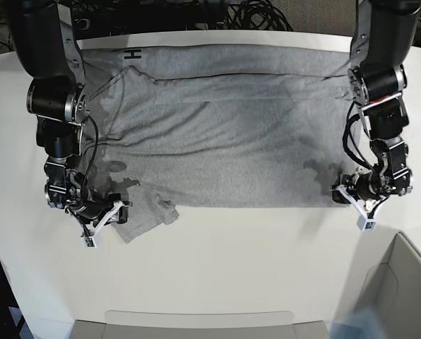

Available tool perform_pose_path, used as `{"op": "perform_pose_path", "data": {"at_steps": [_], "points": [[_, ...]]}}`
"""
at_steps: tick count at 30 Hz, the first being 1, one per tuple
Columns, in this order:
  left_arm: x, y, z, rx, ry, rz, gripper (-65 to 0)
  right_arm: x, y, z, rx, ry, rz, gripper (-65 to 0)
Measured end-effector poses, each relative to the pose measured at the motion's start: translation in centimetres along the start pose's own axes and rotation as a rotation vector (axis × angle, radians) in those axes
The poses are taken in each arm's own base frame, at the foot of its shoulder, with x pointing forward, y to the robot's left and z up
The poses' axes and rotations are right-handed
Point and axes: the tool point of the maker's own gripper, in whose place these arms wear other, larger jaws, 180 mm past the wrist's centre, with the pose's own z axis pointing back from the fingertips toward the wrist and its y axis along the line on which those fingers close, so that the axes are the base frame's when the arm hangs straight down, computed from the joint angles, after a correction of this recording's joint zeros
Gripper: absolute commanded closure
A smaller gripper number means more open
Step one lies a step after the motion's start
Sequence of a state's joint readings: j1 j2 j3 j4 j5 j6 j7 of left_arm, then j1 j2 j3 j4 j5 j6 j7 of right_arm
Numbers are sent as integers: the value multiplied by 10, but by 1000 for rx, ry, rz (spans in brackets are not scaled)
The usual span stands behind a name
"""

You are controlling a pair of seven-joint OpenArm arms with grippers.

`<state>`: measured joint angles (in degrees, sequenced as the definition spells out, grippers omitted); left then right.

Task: Fold the T-shirt properly
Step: 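Move the left gripper to the other hem corner and grasp both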

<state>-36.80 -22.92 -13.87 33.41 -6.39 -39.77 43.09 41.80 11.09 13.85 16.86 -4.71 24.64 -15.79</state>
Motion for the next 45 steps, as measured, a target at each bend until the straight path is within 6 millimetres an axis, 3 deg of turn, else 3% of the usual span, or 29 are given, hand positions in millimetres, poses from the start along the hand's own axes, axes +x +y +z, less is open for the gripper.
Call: {"op": "perform_pose_path", "data": {"at_steps": [6,16,19,22,23,25,36,45], "points": [[13,2,-14,10,-68,71,-282,0,0,0,1,1,1,-277],[7,2,-17,8,-65,78,-294,0,0,0,0,1,0,-275],[-1,-4,-18,-27,-55,48,-188,-1,0,0,-2,5,11,-232],[-9,-5,-20,-21,-28,23,-7,-5,0,-2,-22,40,93,-119],[-12,-5,-21,-23,-28,30,0,-4,1,-3,-26,46,109,-74],[-11,-5,-21,-28,-42,29,0,-3,8,-5,-20,42,110,0],[-3,-5,-16,-18,-20,-5,0,4,14,-7,-10,50,120,0],[6,9,16,83,16,-79,0,19,16,0,-34,45,184,0]]}}
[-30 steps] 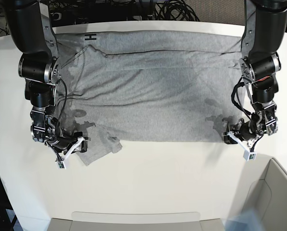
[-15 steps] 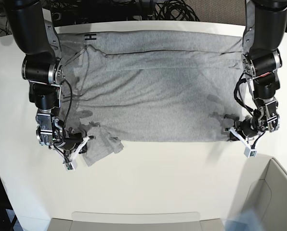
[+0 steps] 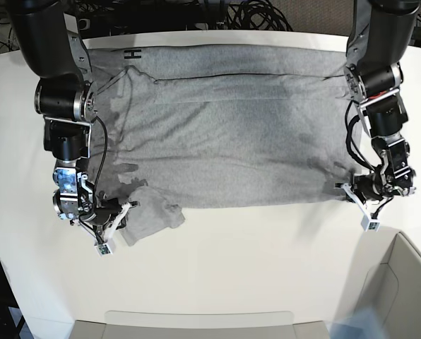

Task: Fold the T-shirt properly
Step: 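Move the left gripper to the other hem corner and grasp both, then lift the hem with both grippers and fold it toward the collar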

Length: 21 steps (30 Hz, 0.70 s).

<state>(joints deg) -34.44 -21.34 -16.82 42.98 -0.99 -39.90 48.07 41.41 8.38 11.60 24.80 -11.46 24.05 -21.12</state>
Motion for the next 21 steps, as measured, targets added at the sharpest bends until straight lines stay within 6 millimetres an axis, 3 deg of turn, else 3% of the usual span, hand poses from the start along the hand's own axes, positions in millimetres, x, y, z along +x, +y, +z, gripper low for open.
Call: {"op": "perform_pose_path", "data": {"at_steps": [5,12,16,19,21], "points": [[8,-6,14,34,-44,-54,0,22,5,16,4,-80,-20,0],[5,-5,23,62,-35,-83,0,30,4,45,-36,-86,31,0],[10,-4,36,90,-60,-111,0,25,7,56,-50,-80,54,0],[-2,0,46,129,-28,-140,0,14,9,64,-51,-39,105,0],[-5,1,53,146,-24,-154,0,18,11,72,-61,-54,129,0]]}}
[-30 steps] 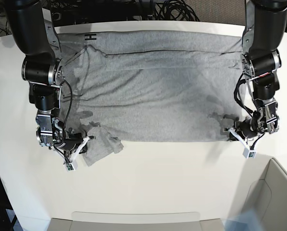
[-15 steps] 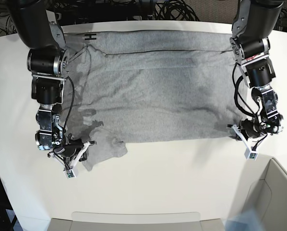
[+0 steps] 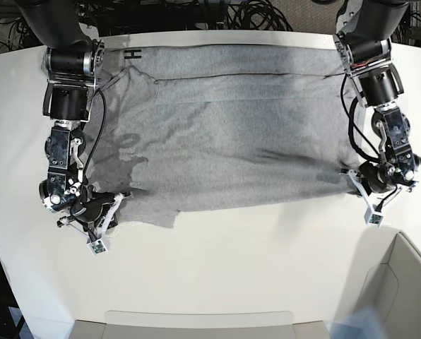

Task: Fold the T-shirt properly
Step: 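Lift the hem with both grippers and fold it toward the collar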

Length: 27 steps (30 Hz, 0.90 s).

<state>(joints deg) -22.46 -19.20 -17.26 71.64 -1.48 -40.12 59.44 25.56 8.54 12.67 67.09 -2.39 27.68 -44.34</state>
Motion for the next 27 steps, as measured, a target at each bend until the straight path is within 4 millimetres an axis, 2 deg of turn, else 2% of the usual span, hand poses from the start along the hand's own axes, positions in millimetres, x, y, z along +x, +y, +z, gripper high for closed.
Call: {"op": "perform_pose_path", "data": {"at_steps": [4,8,10,13,17,19,23,27], "points": [[-7,-2,7,16,-3,-19,0,0,-1,16,-24,-34,4,0],[-28,-5,11,18,12,16,0,-21,-4,28,-51,23,11,0],[-38,-1,15,37,43,15,0,-22,-2,36,-44,14,31,0],[-43,1,24,57,39,-8,0,-27,-4,48,-57,18,34,0],[-55,-12,27,44,45,-20,0,-50,-7,63,-89,50,41,0],[-62,-13,30,51,54,-32,0,-60,-1,67,-88,66,49,0],[-75,-13,38,68,68,-56,0,-67,9,76,-86,58,68,0],[-92,-21,39,57,95,-57,0,-85,17,85,-84,87,80,0]]}}
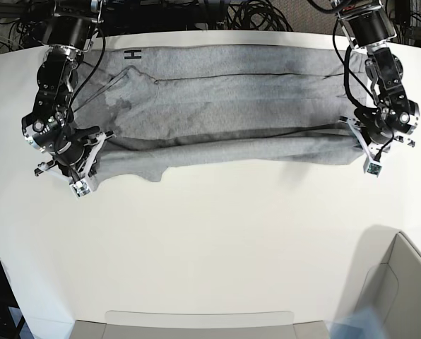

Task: Fold the T-shirt properly
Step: 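Lift the hem with both grippers and fold it toward the collar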

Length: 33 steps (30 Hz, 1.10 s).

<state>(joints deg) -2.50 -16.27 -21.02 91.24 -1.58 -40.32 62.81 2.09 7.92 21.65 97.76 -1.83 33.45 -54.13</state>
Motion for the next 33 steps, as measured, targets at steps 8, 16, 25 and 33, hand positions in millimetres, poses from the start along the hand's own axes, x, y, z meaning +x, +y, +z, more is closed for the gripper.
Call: {"op": "perform_pose_path", "data": {"at_steps": [8,16,25,33], "points": [[-12,-4,21,32,-15,-51,0,-13,17,19,0,-9,-4,0],[-38,-11,23,20,35,-68,0,-39,16,35,32,17,-93,0],[-58,-9,33,36,55,-33,0,-49,9,53,5,21,-74,0],[-66,-11,44,49,57,-52,0,-56,8,56,-5,34,-89,0]]}}
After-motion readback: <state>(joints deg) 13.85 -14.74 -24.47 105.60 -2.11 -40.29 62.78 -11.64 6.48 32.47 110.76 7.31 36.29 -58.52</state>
